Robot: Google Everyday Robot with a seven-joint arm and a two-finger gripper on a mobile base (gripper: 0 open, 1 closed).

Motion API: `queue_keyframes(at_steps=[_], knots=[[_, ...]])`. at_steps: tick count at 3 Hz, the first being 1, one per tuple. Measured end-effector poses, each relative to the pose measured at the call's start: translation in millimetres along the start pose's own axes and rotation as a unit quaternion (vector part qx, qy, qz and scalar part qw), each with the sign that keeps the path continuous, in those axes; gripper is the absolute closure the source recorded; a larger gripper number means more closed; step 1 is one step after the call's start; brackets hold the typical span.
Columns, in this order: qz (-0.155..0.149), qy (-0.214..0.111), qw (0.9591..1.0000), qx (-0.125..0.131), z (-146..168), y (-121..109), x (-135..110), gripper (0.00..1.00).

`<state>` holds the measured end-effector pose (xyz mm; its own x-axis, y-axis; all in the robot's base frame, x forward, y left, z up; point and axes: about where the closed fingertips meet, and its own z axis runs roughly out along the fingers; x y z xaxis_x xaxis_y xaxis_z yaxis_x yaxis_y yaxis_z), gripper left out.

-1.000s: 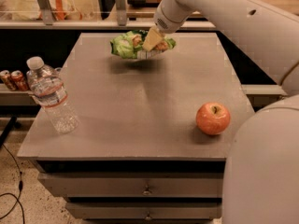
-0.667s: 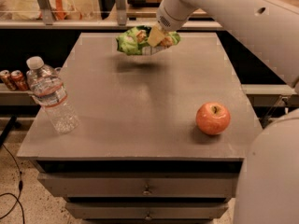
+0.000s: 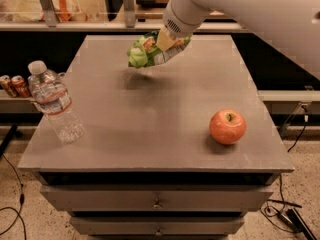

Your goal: Move green rice chip bag near water bottle

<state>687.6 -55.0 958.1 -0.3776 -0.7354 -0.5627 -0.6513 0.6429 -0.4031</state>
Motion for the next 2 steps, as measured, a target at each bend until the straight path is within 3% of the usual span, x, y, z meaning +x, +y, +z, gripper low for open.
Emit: queue_keyframes(at_steps=[2], knots=[[-0.005,-0.018,0.9991,-0.039,-30.3,28.6,18.0,1.0]])
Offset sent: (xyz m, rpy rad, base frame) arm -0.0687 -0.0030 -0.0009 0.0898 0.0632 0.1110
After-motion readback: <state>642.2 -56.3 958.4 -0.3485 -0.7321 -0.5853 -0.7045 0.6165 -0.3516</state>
